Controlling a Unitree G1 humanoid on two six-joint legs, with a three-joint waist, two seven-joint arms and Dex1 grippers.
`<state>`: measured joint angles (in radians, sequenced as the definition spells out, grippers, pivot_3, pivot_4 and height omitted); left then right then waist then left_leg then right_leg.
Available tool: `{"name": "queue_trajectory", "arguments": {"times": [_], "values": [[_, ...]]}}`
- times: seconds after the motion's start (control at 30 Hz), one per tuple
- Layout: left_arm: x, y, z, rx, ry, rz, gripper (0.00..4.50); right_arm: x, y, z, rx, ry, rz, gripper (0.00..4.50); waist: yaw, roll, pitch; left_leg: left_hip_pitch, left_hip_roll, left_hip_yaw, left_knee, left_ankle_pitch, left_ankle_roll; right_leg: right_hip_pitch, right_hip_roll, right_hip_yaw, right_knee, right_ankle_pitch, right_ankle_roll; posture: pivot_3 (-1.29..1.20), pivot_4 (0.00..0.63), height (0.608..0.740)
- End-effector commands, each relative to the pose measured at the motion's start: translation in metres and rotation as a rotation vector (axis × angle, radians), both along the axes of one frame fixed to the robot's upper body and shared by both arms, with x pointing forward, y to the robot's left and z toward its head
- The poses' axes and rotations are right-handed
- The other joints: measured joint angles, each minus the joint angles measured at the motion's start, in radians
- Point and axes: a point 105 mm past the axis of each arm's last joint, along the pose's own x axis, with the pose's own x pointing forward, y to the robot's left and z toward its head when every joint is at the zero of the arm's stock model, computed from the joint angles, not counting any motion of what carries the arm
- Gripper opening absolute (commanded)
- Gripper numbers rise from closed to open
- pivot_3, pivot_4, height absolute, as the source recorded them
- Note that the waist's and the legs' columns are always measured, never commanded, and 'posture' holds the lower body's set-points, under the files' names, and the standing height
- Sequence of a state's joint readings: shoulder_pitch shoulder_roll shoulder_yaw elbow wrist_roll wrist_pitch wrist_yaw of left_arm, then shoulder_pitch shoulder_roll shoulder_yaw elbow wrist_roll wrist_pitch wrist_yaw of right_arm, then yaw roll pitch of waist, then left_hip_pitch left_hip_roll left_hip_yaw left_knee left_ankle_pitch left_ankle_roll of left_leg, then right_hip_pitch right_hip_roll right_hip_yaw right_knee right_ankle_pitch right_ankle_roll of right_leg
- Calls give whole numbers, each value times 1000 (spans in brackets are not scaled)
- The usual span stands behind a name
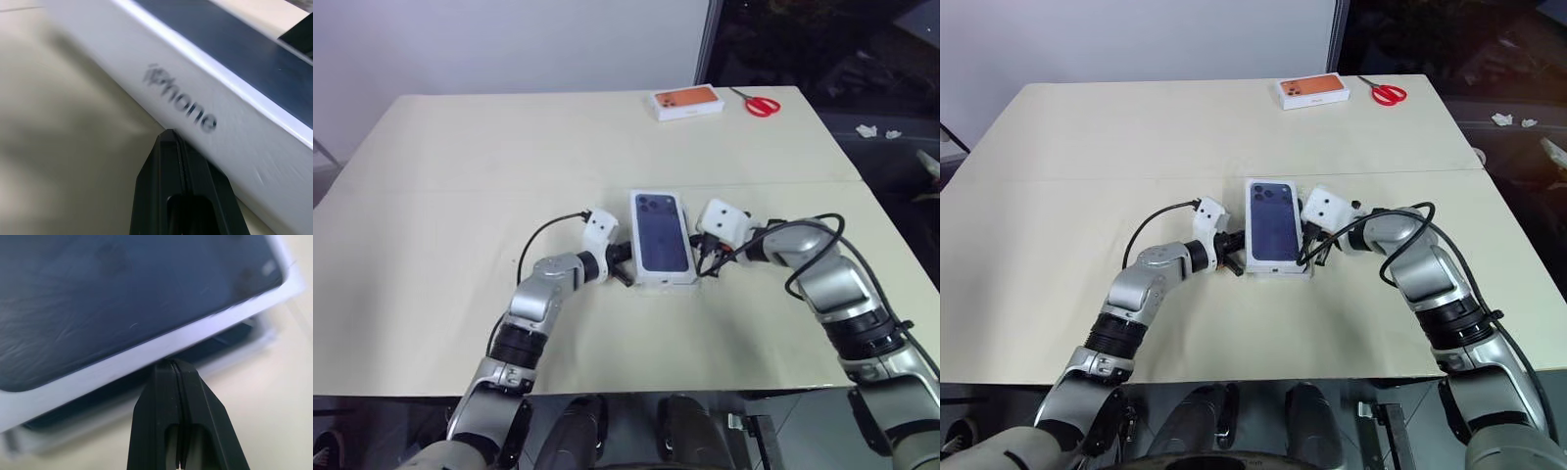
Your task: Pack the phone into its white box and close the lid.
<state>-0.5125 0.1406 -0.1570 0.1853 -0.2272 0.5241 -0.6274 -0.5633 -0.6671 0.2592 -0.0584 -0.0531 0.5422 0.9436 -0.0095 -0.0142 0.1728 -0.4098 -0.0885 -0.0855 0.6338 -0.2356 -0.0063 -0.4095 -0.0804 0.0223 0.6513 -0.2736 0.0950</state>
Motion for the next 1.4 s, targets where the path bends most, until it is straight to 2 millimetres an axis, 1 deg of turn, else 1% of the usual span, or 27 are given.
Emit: {"name": "queue_trajectory", "arguments": {"times": [0.03,0.27,0.33,0.57,0.7,0.73,0.8,0.9,1.13,1.23,1.37,1.4], "values": [[-7,-8,13,-24,-38,-48,10,-3,4,11,-10,-46,35,0,1,0,0,0,0,0,0,0,0,0,0,0,0,0,0,0,150,740],[-10,-5,6,-4,-21,-39,10,-4,4,9,-7,-38,34,0,1,0,0,0,0,0,1,0,1,0,0,0,0,0,0,0,150,740],[-6,-2,4,8,-15,-16,10,-3,3,9,-19,-45,33,0,1,0,0,0,0,0,1,0,1,0,0,0,0,0,0,0,150,740],[5,2,8,38,-18,16,10,-1,-2,19,17,-35,7,0,1,0,0,0,0,0,1,0,1,1,0,0,0,0,0,0,150,740],[8,-1,7,57,4,-3,10,0,-4,24,43,-31,-10,0,0,0,0,0,0,0,1,0,1,0,0,0,0,0,0,0,150,740],[7,-2,6,58,25,-8,10,0,-5,24,40,-31,-11,0,0,0,0,0,0,0,1,0,1,0,0,0,0,0,0,0,150,740],[5,-6,4,98,10,-43,10,0,-7,26,44,-28,-16,0,0,0,0,0,0,0,1,0,1,0,0,0,0,0,0,0,150,740],[4,-9,2,106,25,-59,10,-1,-12,29,48,-23,-28,0,1,0,0,0,0,0,1,0,1,0,0,0,0,0,0,0,150,740],[5,-11,3,129,17,-74,10,-1,-20,29,39,-19,-43,0,4,0,0,0,0,0,1,-1,1,1,0,0,0,0,0,0,150,740],[7,-8,3,144,9,-69,10,-2,-24,26,31,3,-50,0,4,0,0,0,0,0,2,0,1,1,0,0,0,0,0,0,150,740],[10,1,4,156,8,-42,10,-6,-26,21,28,41,-52,0,2,0,0,0,0,0,2,-1,1,1,0,0,0,0,0,0,150,740],[12,4,6,146,5,-27,10,-6,-27,22,26,34,-54,0,2,0,0,0,0,0,2,-1,1,1,0,0,0,0,0,0,150,740]]}}
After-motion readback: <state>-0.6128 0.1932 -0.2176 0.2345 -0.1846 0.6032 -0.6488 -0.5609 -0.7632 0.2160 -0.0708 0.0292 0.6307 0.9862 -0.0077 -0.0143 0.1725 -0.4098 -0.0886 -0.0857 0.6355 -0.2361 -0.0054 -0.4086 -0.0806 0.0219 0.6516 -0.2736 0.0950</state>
